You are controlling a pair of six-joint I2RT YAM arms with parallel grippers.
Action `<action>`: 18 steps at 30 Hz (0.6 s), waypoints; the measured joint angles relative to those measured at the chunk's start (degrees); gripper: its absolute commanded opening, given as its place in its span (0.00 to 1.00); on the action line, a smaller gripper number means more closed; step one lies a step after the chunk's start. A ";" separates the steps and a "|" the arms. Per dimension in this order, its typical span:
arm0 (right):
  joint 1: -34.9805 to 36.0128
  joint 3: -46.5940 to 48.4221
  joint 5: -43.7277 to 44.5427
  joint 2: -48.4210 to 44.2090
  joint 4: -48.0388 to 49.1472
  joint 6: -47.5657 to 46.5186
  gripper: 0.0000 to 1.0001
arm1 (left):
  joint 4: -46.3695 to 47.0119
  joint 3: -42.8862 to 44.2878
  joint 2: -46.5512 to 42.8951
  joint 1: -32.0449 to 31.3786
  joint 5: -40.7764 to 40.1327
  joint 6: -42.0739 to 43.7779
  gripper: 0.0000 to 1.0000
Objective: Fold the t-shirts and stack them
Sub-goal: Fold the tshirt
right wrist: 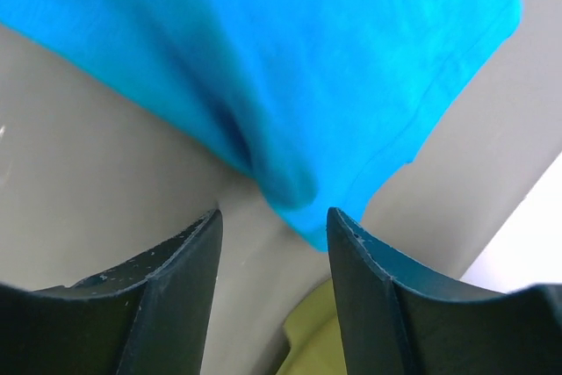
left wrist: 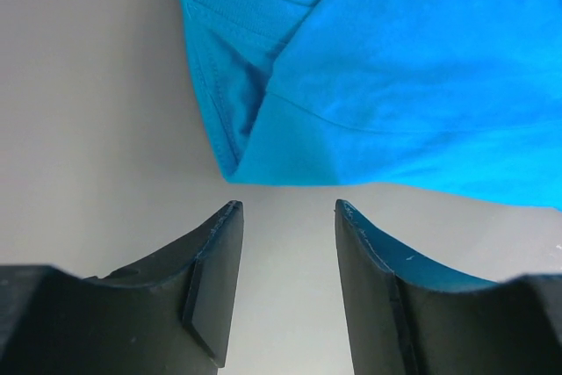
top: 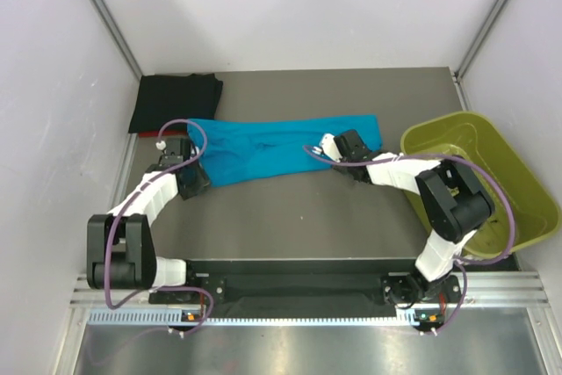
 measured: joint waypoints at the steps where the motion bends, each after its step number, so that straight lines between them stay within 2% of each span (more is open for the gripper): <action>1: 0.00 0.00 0.04 0.28 0.76 -0.76 0.52 | 0.42 -0.11 0.70 0.00 -0.07 0.09 0.52; 3: -0.11 0.00 0.00 0.79 2.10 -2.25 0.51 | 1.44 -0.37 2.40 0.00 -0.44 0.63 0.52; 5: -0.13 0.00 0.00 1.38 3.52 -3.72 0.45 | 1.90 -0.55 4.26 0.00 -0.79 1.25 0.48; 6: -0.24 0.02 -0.11 1.77 4.24 -4.44 0.38 | 1.99 -0.55 5.35 0.00 -1.01 1.46 0.44; 7: -0.24 0.04 -0.15 2.14 4.63 -4.94 0.20 | 2.16 -0.22 5.81 -0.02 -1.33 1.66 0.38; 8: -0.26 0.07 -0.26 2.62 4.94 -5.75 0.10 | 2.82 -0.11 6.08 -0.02 -1.64 1.88 0.16; 9: -0.39 0.07 -0.98 3.02 4.94 -5.55 0.00 | 2.86 -0.02 6.40 -0.02 -1.95 1.90 0.02; 13: -0.48 0.61 -1.22 3.37 3.30 -6.03 0.00 | 2.45 1.09 7.41 -0.02 -3.91 2.82 0.00; 18: -0.11 0.68 -4.72 -0.15 -3.52 -4.72 0.00 | 0.59 3.37 7.39 2.19 -6.32 3.26 0.00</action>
